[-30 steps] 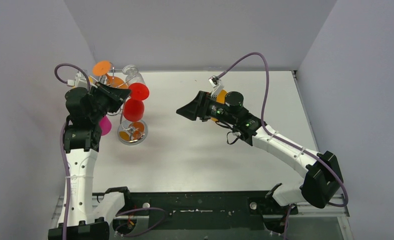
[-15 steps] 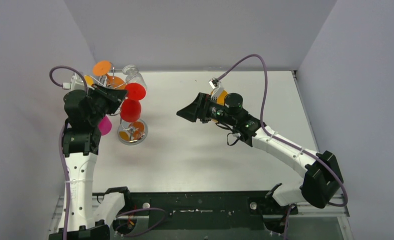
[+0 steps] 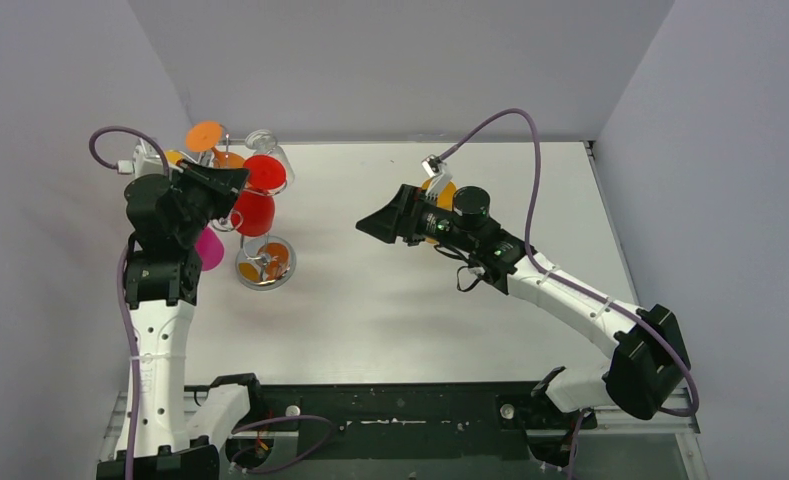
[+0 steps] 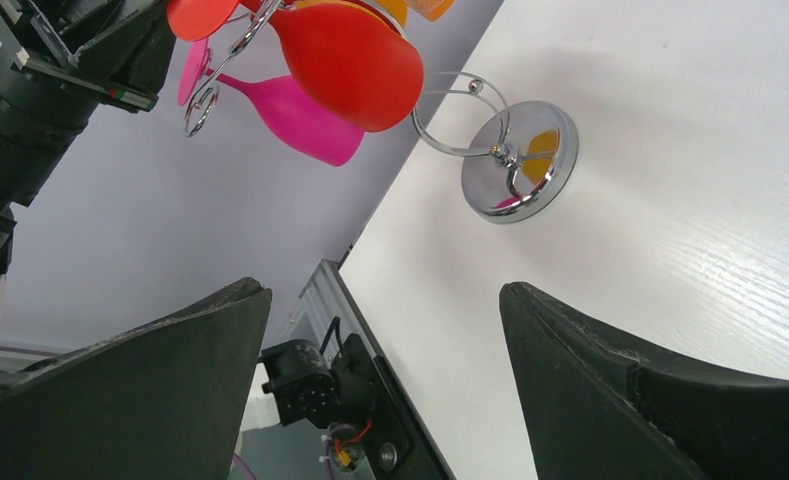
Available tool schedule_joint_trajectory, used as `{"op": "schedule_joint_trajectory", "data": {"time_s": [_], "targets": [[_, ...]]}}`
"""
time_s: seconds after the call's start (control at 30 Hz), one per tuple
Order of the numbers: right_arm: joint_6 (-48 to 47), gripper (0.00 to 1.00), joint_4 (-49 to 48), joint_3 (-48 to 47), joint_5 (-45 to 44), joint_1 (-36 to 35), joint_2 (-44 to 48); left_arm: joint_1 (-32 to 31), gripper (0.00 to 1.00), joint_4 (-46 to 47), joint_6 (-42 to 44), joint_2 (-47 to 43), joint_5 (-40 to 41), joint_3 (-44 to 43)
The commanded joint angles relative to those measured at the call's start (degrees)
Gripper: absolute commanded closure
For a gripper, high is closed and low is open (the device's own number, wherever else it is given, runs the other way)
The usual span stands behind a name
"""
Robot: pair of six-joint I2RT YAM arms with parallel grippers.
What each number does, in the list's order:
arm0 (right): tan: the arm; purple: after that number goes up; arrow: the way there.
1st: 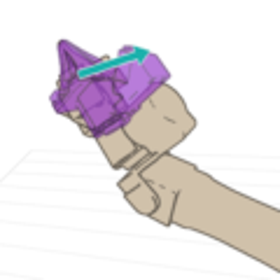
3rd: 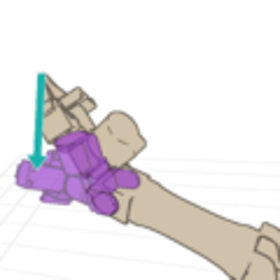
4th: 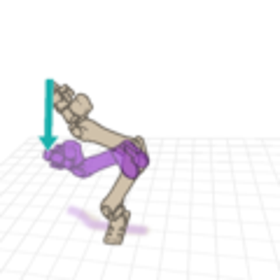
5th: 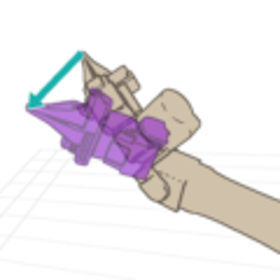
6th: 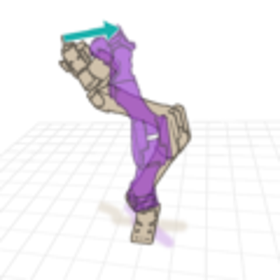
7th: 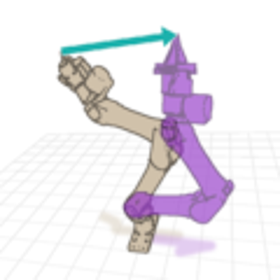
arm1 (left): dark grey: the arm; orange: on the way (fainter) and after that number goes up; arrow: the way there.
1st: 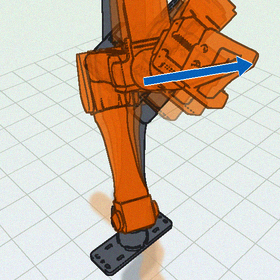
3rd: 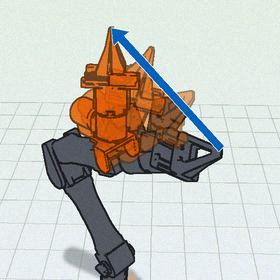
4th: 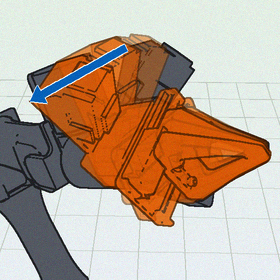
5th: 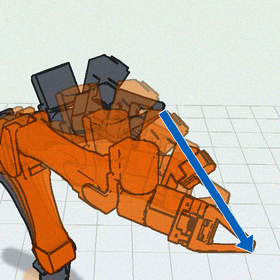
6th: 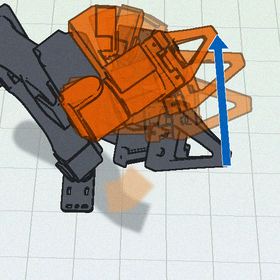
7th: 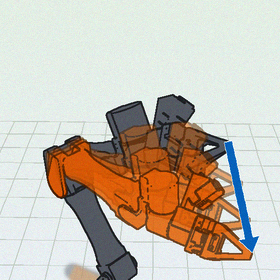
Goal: Take the wine glass off the wine glass rack
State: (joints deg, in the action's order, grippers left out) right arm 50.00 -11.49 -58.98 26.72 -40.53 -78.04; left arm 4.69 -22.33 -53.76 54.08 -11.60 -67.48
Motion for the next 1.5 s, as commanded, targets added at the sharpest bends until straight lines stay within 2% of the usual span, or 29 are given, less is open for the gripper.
{"op": "schedule_joint_trajectory", "data": {"time_s": [0.0, 0.4, 0.8, 1.47], "targets": [[0.03, 0.12, -2.66, 0.75, -1.23, 0.59, 2.63, 0.47, 1.00, 8.40, -2.89, 0.65, -1.29, 1.03], [0.31, 0.11, -3.63, 1.16, -0.18, 1.03, 2.47, 0.44, 1.00, 16.67, -8.92, 0.96, -4.75, 7.18], [0.63, 0.11, -3.81, 1.40, -0.49, 1.07, 2.61, 0.41, 1.00, 14.48, -7.33, 0.29, -0.74, 5.28], [1.00, 0.10, -4.33, 1.68, -0.51, 1.05, 2.45, 0.02, 1.00, 17.88, -4.28, 3.84, -11.00, 3.71]]}}
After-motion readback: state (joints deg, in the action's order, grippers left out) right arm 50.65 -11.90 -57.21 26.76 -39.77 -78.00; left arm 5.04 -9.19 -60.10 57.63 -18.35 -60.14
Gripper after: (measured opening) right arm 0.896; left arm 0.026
